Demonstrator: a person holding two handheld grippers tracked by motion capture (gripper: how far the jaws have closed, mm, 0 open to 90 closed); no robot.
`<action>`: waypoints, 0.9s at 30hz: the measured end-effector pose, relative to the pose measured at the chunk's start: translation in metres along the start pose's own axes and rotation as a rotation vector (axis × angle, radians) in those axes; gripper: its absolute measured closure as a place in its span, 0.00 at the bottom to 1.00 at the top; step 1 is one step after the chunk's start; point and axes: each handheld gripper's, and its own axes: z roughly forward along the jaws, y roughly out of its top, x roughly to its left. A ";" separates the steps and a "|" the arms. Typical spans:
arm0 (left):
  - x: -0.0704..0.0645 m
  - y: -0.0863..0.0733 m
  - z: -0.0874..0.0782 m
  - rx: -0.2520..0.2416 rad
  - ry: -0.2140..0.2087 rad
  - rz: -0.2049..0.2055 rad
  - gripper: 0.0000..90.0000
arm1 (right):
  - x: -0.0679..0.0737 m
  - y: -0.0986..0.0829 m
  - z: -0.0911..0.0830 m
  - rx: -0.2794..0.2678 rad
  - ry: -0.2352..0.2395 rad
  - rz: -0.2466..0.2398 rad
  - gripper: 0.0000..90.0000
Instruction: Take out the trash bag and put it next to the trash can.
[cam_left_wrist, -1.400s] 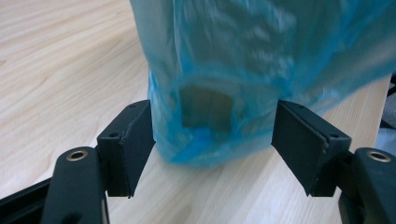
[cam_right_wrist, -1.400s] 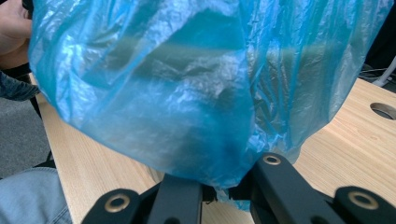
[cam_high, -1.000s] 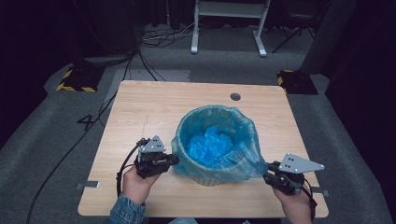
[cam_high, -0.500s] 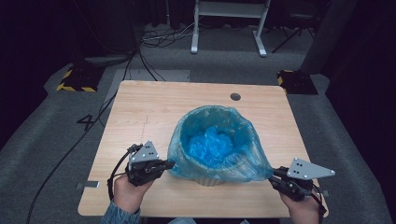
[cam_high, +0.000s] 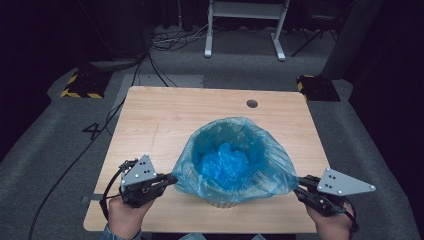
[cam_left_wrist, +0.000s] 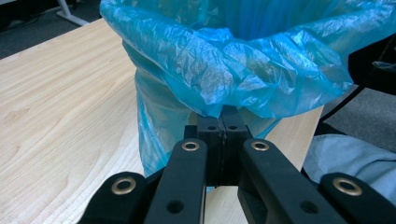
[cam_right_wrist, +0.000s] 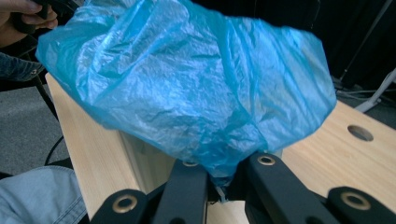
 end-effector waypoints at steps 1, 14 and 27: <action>-0.001 0.001 -0.002 -0.007 0.004 0.002 1.00 | 0.000 0.003 0.001 -0.003 -0.004 -0.006 0.98; 0.011 0.004 -0.004 -0.051 0.057 -0.004 1.00 | -0.020 0.032 0.021 -0.013 -0.051 0.024 0.98; 0.014 0.003 0.015 -0.010 0.101 0.003 0.65 | -0.044 0.027 0.053 0.058 -0.194 0.080 0.46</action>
